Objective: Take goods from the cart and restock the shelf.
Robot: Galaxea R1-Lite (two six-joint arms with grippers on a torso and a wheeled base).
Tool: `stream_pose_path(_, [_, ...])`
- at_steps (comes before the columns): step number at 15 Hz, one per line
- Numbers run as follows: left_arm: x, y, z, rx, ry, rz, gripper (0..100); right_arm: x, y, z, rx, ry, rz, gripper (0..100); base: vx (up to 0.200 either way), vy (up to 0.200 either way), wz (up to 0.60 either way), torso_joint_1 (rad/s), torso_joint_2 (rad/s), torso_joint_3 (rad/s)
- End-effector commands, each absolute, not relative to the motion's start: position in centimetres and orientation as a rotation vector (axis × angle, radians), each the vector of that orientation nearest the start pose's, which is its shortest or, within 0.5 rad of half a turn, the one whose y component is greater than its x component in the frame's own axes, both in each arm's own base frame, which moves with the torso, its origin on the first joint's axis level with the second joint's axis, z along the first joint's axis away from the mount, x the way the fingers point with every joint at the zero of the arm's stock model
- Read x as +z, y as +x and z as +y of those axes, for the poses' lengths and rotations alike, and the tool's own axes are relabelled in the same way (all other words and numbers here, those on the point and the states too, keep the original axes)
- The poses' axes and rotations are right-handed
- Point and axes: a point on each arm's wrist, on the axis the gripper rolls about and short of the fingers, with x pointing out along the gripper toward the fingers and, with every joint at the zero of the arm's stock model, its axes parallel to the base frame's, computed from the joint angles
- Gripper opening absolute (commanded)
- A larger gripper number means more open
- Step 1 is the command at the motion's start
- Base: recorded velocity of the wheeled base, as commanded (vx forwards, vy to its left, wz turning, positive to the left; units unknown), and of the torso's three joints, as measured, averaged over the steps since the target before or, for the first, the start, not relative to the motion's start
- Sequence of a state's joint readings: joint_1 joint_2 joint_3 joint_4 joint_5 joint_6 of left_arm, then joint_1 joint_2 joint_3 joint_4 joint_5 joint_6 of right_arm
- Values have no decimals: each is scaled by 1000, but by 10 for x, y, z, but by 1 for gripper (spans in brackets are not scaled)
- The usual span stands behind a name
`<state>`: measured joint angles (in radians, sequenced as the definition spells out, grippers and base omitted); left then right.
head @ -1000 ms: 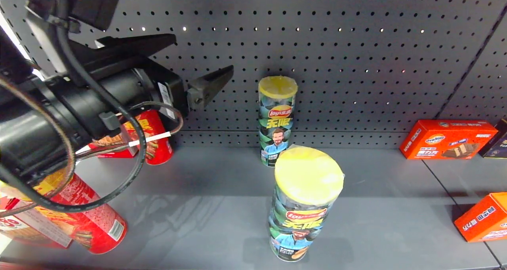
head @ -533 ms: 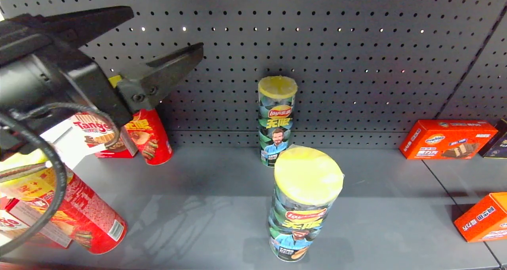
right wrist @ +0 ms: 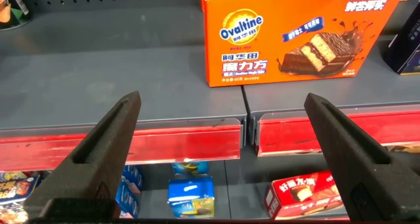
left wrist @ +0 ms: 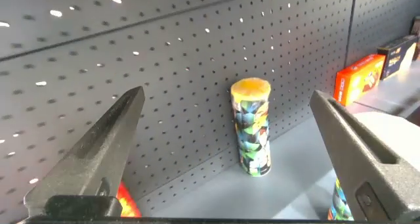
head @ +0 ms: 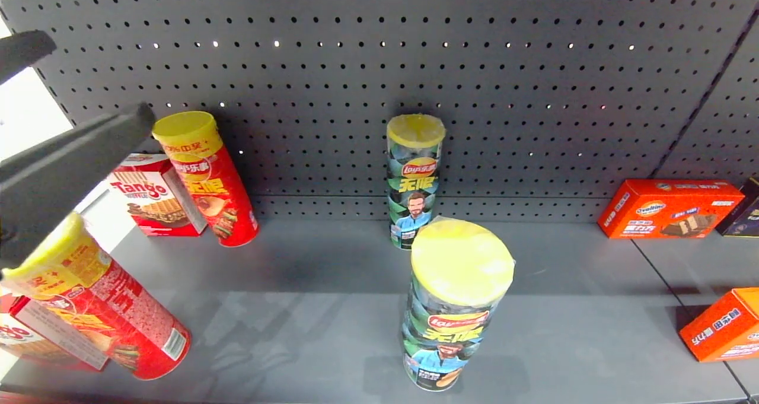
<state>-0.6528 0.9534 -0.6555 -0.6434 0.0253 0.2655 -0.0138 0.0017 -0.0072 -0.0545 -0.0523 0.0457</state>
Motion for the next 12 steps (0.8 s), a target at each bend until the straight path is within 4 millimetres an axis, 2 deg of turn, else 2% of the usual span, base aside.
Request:
stream_pose_path(1, [293,66,-46,-532,124,-461,100,83,-23,-1,-65,47,-60,100,0,0,0,0,0,0])
stream_pose_path(4, [271,41,-26,-481,104,-480,100,83,-23,-1,-65,47,-60,100,0,0,0,0,0,0])
stream_pose_path(7, [254,17,-7,-327,118,-513,100,83,-23,-1,-65,47,-61,100,0,0,0,0,0,0])
stream_pose_path(8, [241,-3,1,-230,116,-528,100,83,-23,-1,-65,47,-60,100,0,0,0,0,0,0])
stream_pose_path(10, [227,-25,6,-138,115,-533,100,83,-23,-1,-65,47,-61,100,0,0,0,0,0,0])
stream_pose_path(11, [227,-25,6,-138,115,-533,100,83,-23,-1,-65,47,-61,100,0,0,0,0,0,0])
stream_pose_path(12, [206,-42,6,-80,98,-463,100,83,-23,-1,-66,47,-60,100,0,0,0,0,0,0])
